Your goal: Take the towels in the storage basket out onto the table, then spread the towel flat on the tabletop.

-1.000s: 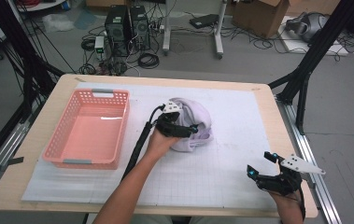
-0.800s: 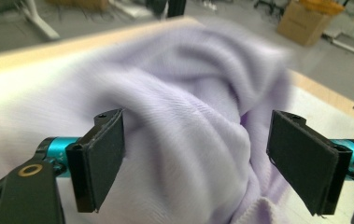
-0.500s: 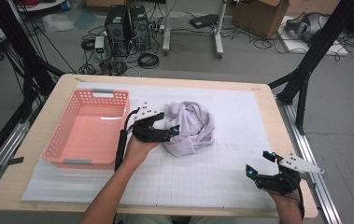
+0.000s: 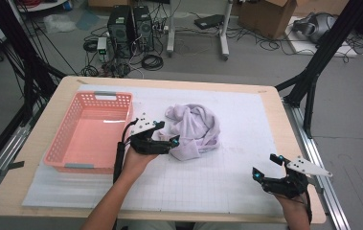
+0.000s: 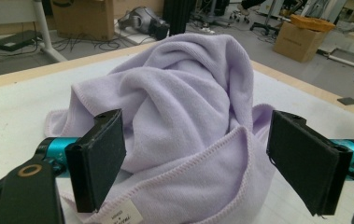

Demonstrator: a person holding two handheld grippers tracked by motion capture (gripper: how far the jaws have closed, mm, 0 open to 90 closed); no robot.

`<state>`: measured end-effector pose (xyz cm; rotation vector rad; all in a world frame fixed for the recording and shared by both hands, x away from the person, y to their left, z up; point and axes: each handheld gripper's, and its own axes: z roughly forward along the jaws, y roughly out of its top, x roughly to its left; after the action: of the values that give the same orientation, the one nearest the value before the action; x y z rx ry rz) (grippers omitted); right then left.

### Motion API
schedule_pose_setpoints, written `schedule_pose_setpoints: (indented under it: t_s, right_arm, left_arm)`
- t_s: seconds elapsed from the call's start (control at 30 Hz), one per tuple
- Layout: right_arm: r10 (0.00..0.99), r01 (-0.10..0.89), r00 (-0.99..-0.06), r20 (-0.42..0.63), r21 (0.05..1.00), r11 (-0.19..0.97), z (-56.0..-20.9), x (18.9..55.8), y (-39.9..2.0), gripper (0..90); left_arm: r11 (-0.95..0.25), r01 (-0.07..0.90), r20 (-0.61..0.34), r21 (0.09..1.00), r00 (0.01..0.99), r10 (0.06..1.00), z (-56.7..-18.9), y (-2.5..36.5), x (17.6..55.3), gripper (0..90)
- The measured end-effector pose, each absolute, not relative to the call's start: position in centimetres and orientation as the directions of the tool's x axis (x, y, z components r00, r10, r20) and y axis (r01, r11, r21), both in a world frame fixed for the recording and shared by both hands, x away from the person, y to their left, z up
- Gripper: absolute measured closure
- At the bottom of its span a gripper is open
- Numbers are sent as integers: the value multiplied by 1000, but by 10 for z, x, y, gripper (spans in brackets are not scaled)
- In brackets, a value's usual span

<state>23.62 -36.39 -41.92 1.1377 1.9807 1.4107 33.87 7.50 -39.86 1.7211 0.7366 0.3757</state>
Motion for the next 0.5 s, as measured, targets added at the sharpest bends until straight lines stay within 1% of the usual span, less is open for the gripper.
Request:
schedule_pose_setpoints:
  t_s: [0.2,0.5]
  right_arm:
    - [825,358,-558,92,923,139,-419,236,-364,82]
    - [830,363,-549,96,922,134,-419,236,-366,82]
  left_arm:
    - [-134,287,-138,948,755,641,-401,79,337,199]
    - [-142,295,-142,945,760,634,-401,76,340,198]
